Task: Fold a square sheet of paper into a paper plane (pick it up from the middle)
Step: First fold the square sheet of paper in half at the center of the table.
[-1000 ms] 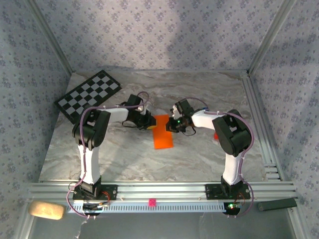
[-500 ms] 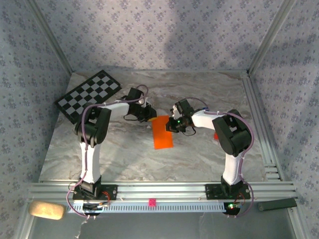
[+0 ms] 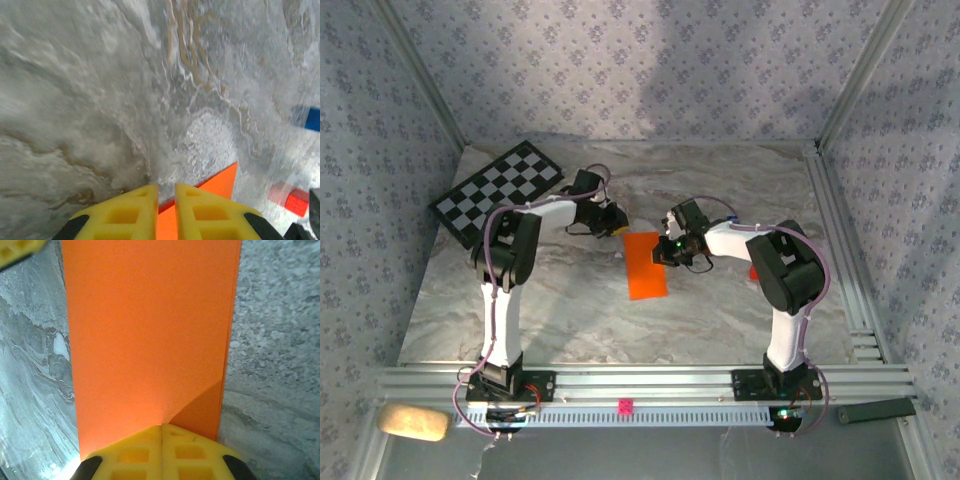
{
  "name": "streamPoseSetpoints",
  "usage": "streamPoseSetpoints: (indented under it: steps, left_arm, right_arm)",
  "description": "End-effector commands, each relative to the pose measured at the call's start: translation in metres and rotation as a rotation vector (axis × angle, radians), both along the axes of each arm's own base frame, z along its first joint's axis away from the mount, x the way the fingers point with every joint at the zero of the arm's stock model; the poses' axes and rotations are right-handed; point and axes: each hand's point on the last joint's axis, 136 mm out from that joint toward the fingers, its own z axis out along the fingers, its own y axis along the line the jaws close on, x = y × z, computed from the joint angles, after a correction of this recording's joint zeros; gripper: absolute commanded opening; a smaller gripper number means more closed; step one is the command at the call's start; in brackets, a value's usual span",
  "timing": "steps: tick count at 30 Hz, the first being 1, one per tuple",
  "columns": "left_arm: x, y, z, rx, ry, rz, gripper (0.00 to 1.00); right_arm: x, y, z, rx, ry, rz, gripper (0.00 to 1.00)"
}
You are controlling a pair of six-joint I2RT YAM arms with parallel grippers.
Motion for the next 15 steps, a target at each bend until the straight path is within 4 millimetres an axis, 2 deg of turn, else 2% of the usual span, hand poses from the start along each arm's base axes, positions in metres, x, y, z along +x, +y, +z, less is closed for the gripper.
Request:
streamPoseSetpoints:
  steps: [1, 4, 7, 15]
  left_arm:
    - [0.000, 0.008, 0.020, 0.043, -0.005, 0.036, 0.16]
    - [-0.015, 0.000, 0.043, 0.026, -0.037, 0.000, 0.17]
    - [-0.041, -0.011, 0.052, 0.010, -0.040, -0.055, 0.17]
    - [-0.125, -0.035, 0.033, -0.055, 0.082, -0.173, 0.16]
  right_arm:
    - [-0.050, -0.068, -0.079, -0.328, 0.207, -0.067, 0.00]
    - [-0.049, -0.062, -0.077, -0.289, 0.210, -0.075, 0.00]
    - [-0.046, -0.059, -0.075, -0.283, 0.204, -0.076, 0.00]
    - [-0.047, -0.064, -0.073, -0.300, 0.202, -0.082, 0.00]
